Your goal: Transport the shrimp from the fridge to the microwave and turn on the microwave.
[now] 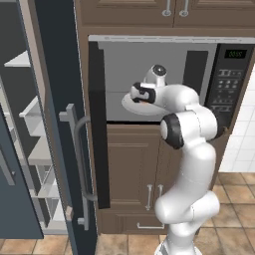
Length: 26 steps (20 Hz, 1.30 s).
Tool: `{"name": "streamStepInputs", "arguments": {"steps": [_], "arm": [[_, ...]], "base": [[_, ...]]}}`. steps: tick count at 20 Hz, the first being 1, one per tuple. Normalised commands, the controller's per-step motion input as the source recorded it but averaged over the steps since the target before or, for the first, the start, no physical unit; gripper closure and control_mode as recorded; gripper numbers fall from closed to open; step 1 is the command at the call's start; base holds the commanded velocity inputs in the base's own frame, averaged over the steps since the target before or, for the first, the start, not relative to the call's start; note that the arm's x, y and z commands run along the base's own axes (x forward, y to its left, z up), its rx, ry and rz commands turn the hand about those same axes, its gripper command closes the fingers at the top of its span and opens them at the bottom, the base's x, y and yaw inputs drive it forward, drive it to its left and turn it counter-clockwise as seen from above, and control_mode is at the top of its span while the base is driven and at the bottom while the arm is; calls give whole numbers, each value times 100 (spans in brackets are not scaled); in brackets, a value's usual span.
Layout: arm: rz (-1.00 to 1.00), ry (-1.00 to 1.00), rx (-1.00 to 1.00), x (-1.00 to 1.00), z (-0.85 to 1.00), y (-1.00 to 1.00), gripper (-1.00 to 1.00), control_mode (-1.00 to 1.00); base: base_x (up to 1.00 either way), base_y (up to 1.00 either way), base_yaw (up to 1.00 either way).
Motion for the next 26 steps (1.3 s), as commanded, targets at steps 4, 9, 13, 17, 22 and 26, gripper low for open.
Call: {"name": "streamStepInputs", "arguments": {"steps": [4, 9, 13, 17, 22, 26], "arm": [[0, -12, 0, -62, 5, 0, -100, -100], [0, -8, 3, -59, 25, 0, -100, -100], [-2, 0, 6, -57, 44, 0, -100, -100], [-2, 0, 7, -61, 45, 0, -100, -100], [-6, 0, 9, -66, 42, 0, -100, -100], [-8, 0, 8, -68, 40, 0, -100, -100]], "base": [[0, 0, 0], [0, 0, 0], [0, 0, 0], [0, 0, 0], [0, 0, 0], [0, 0, 0]]}}
